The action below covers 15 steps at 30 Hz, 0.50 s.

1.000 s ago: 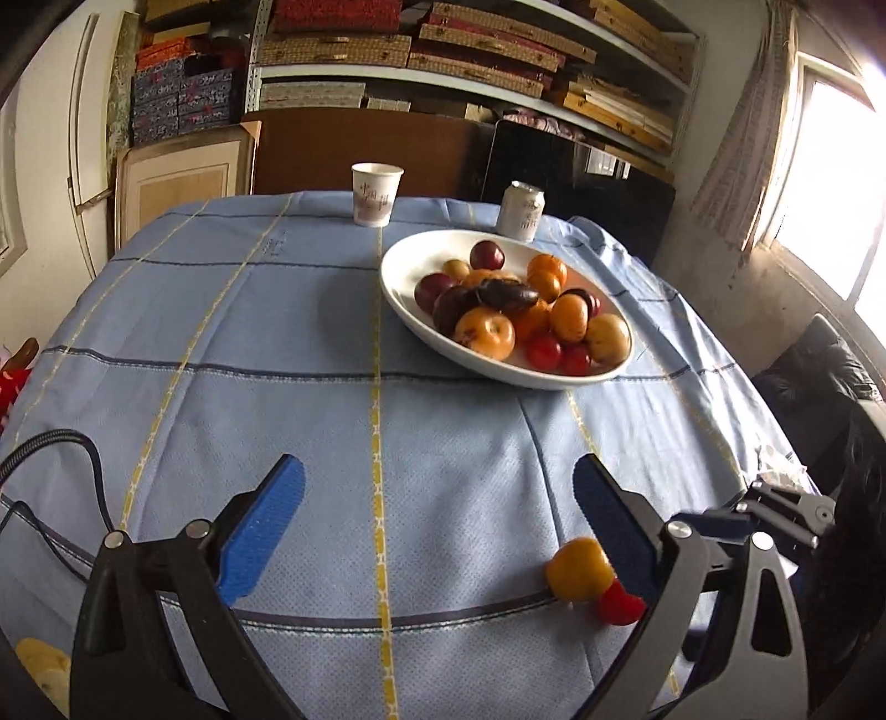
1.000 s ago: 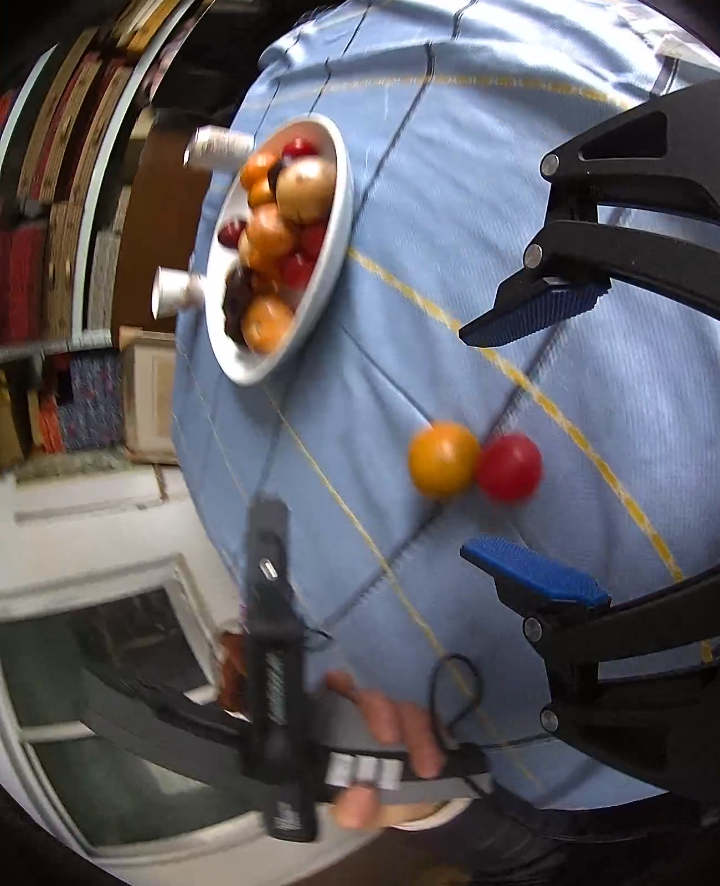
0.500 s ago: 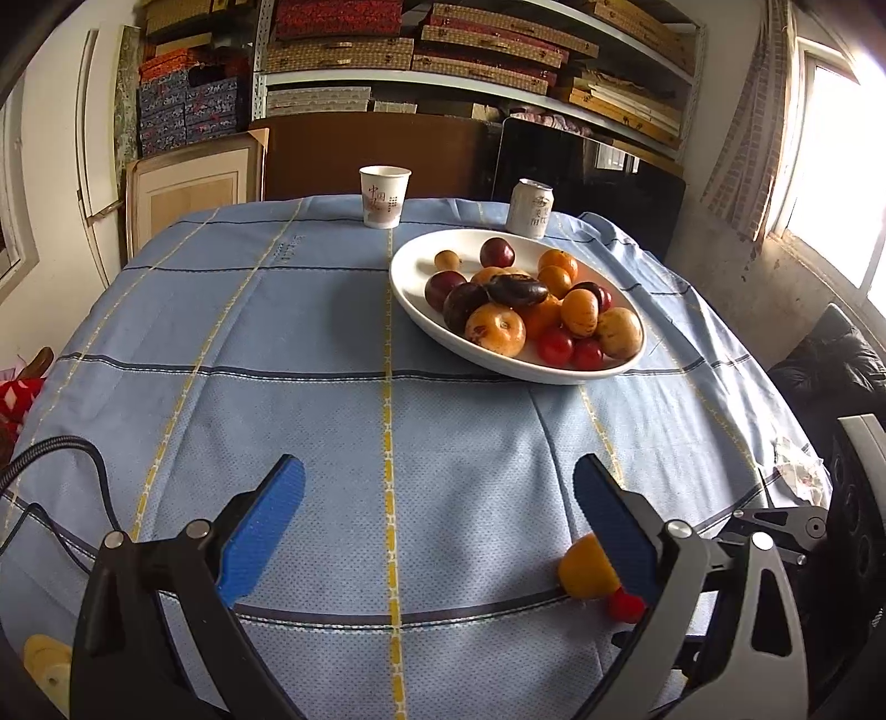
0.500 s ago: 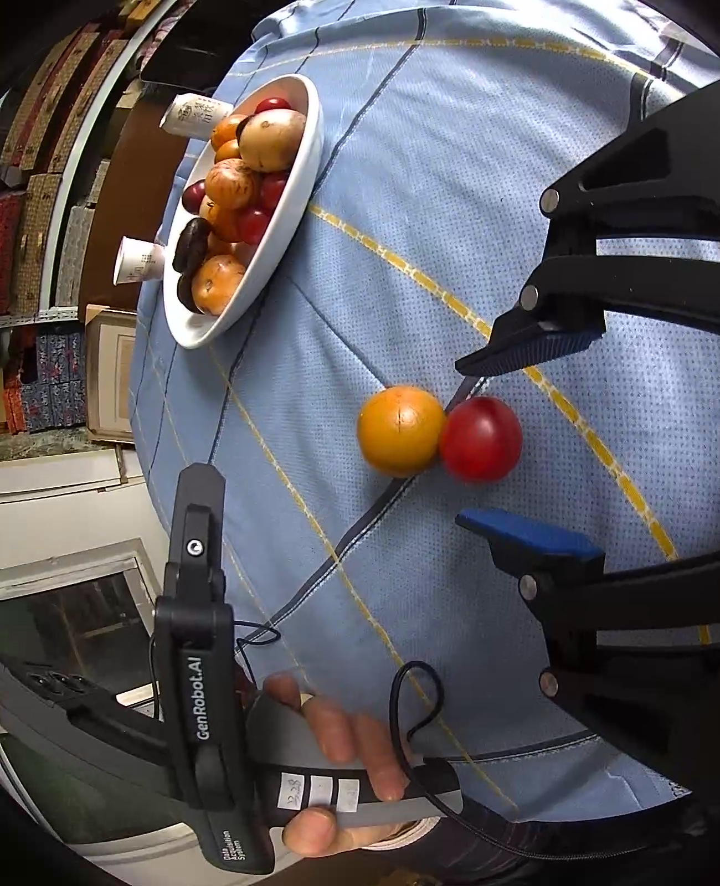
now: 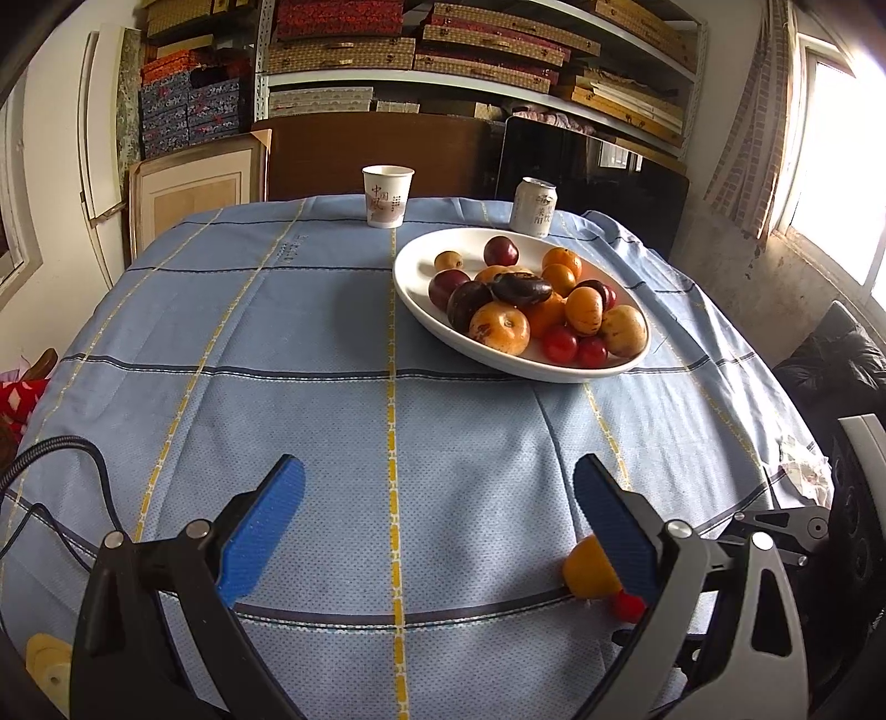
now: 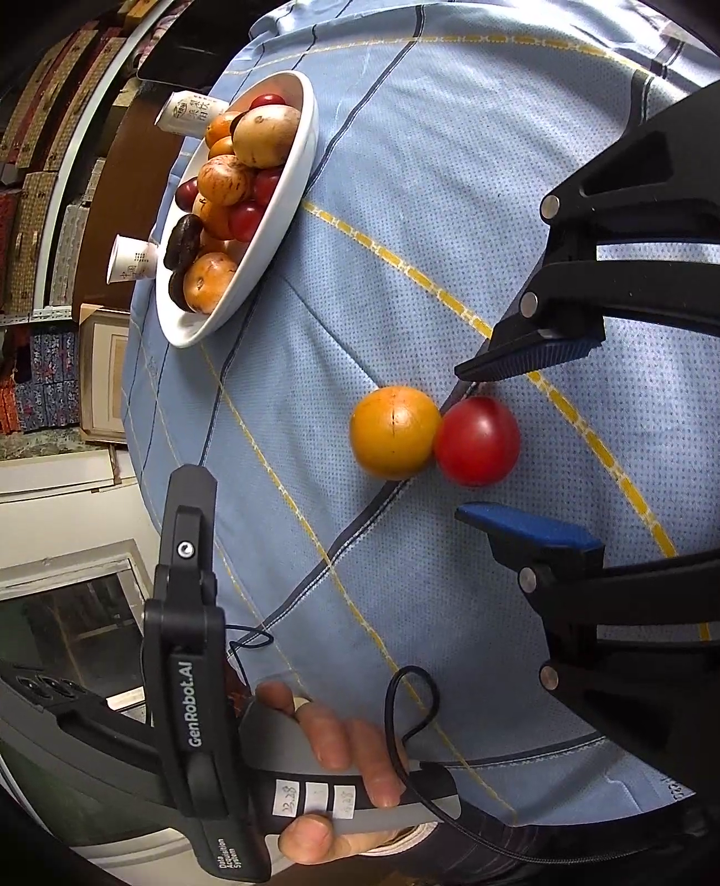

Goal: Organize fruits
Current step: 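Move both open tools back over the last tomato and orange fruit, then grasp the red tomato with the right tool while the left tool grasps the orange fruit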

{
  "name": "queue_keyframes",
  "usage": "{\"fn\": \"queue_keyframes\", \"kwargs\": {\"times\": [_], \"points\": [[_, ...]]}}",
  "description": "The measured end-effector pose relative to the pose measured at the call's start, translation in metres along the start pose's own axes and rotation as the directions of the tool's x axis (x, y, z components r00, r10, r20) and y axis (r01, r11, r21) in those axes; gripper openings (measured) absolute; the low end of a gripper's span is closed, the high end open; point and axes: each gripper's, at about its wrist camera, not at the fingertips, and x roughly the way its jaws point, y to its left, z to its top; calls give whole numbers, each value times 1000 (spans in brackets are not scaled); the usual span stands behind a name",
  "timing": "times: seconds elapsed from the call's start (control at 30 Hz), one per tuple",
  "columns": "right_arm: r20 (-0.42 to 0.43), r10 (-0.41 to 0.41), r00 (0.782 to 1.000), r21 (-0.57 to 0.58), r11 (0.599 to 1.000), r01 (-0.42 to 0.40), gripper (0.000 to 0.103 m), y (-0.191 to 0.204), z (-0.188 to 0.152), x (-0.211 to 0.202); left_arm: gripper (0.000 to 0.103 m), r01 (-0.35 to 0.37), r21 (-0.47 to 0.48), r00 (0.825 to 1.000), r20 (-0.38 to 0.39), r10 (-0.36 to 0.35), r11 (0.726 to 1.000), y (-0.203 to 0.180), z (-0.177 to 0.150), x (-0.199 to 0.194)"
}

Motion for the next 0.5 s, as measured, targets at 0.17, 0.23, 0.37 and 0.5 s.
{"fn": "queue_keyframes", "kwargs": {"times": [0.17,0.23,0.37,0.5], "points": [[-7,4,1000,0,1000,-4,36,-1,0,2,96,-8,4,1000,1,8,1000,-1,-1,2],[-10,0,1000,9,1000,0,32,-3,0,2,96,-11,5,1000,2,11,1000,0,-1,2],[8,28,1000,53,998,-28,31,-14,0,-7,96,-12,3,1000,-1,12,1000,0,-1,3],[86,43,995,168,984,-57,31,-44,-1,-31,95,21,48,1000,-18,-21,999,-11,-4,7]]}}
